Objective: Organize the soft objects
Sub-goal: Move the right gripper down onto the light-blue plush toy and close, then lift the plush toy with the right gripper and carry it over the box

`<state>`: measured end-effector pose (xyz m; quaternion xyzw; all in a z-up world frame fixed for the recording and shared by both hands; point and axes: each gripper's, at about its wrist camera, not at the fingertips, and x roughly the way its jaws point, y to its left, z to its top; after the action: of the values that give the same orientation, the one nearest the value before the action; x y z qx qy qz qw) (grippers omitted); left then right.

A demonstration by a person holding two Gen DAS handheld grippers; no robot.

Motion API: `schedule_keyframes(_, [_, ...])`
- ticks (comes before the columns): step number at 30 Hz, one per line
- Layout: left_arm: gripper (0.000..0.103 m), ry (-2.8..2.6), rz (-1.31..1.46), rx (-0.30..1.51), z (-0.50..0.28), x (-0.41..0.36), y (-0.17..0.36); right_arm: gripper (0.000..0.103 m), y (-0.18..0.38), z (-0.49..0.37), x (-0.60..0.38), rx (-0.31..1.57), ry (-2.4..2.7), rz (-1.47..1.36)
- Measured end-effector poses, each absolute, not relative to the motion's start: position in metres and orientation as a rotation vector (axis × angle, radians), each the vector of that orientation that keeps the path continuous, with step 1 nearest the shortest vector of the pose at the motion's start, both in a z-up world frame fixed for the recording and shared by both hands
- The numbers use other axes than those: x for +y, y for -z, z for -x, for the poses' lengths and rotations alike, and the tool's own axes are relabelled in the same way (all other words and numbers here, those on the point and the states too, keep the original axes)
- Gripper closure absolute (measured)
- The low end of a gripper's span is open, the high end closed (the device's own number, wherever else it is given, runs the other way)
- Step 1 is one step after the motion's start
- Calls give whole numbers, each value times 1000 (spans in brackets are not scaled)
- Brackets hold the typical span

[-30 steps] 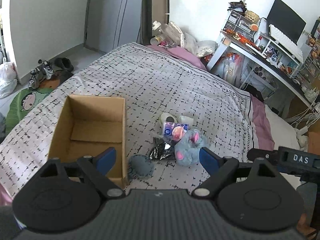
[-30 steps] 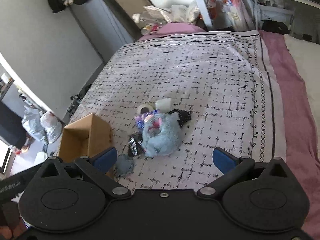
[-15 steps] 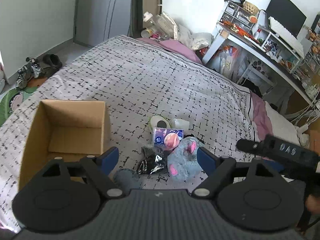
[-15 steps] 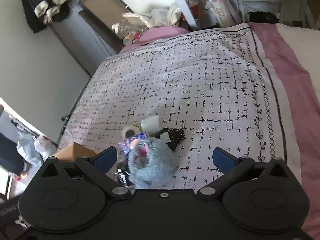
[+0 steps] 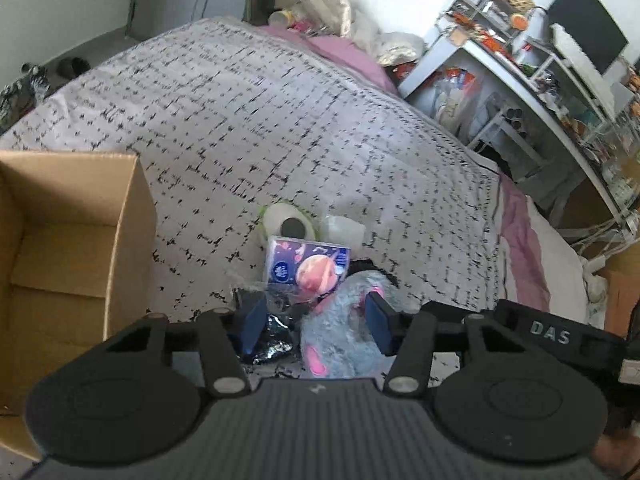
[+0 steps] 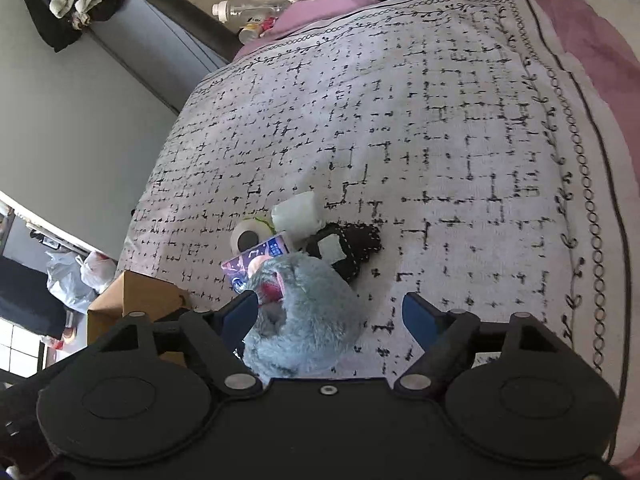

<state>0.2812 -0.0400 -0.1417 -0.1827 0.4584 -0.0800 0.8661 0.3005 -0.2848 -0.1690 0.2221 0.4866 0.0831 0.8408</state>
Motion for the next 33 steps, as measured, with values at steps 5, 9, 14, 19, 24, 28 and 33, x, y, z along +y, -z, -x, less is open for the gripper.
schedule_keyframes(5, [54,190,424,1020,-297,-41,161,42,184,-312,-286,1077,-195,-513])
schedule_keyframes(9, [57,199,454,1032,-305,-42,171,47,194,-319,-283,1097,-188,-506])
schedule_keyframes(14, [65,215,480,1055,-312,-46,180,60,202,-324,-284,1118,-196,-533])
schedule_keyframes(19, [81,242,491,1074,-315,-51,187,71,204,-325,-282,1111,-218,-540])
schedule_keyframes(24, [83,237,493,1058,-310,-54,180,74,197,-320,-281,1087,-228,-528])
schedule_keyframes(28, [83,236,468,1032,-303,-54,168,74,186,-313,-278,1056,-248,-516])
schedule_keyframes(33, [83,245,463,1014,-292,-53,155,74,174,-303,-281,1016,-267,-517])
